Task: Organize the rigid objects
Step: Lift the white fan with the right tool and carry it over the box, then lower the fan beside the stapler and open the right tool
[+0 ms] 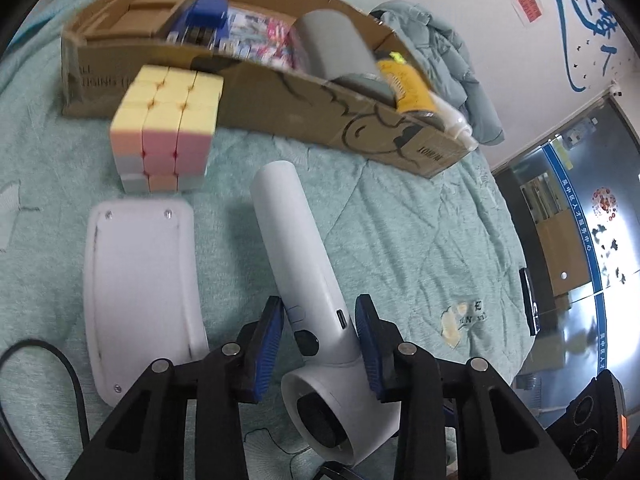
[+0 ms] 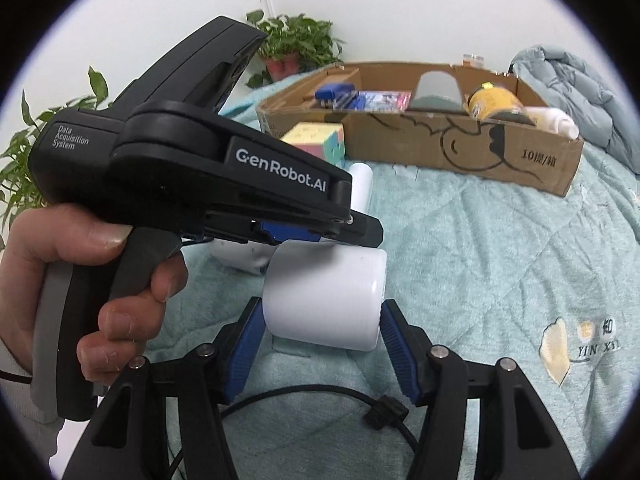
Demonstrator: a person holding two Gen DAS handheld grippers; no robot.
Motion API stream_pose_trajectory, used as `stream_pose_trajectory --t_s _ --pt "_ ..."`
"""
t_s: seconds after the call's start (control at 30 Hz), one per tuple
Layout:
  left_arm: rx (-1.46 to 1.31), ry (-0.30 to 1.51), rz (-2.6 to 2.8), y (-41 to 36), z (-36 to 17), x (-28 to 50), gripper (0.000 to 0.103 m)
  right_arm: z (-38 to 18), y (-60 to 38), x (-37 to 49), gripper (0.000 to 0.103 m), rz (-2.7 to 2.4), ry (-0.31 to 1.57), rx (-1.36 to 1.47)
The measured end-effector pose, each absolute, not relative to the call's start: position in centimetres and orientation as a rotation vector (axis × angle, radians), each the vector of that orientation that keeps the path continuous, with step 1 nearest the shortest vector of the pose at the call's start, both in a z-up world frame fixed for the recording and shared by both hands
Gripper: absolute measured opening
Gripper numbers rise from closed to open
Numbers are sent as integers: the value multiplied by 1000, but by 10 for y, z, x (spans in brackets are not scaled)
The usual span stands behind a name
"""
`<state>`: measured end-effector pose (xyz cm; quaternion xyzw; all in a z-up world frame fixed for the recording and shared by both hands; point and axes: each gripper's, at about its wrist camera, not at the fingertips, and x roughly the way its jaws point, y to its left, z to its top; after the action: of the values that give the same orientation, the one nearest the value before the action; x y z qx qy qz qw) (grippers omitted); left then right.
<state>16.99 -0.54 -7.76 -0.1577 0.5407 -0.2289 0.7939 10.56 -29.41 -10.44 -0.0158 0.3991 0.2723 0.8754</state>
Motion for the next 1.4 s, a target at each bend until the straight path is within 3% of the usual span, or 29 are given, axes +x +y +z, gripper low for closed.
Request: stream_pose_trajectory --t_s 0.8,1.1,1.4 --pt "-199 900 -512 1 88 274 32 -9 -274 186 58 561 532 -46" --pt "-237 930 -533 8 89 348 32 -1 -262 242 58 541 551 -80" --pt "-252 1022 -536 11 42 400 32 -23 -251 281 58 531 678 -49"
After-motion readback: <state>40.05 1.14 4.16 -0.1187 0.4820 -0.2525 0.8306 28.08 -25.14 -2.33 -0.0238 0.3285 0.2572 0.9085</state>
